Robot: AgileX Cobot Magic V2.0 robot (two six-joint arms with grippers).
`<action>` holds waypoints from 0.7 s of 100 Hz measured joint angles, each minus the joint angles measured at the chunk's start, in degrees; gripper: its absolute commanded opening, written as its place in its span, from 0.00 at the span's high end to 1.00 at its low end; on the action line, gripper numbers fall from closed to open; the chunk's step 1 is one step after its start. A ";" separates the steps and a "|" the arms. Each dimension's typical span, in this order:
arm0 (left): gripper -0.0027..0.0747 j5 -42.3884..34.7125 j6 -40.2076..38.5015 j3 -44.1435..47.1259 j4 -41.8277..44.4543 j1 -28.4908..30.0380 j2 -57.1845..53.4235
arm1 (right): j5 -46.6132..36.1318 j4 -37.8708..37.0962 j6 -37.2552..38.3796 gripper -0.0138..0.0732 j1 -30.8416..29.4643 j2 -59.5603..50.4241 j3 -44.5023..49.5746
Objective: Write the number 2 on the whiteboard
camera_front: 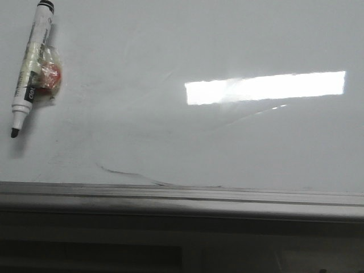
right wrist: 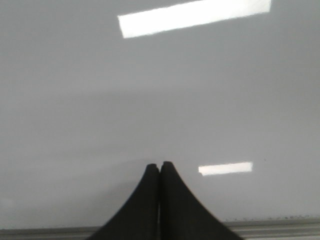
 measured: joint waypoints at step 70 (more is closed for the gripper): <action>0.99 -0.46 0.00 0.00 0.00 -3.25 1.87 | 0.00 0.00 0.11 0.91 0.00 0.00 0.00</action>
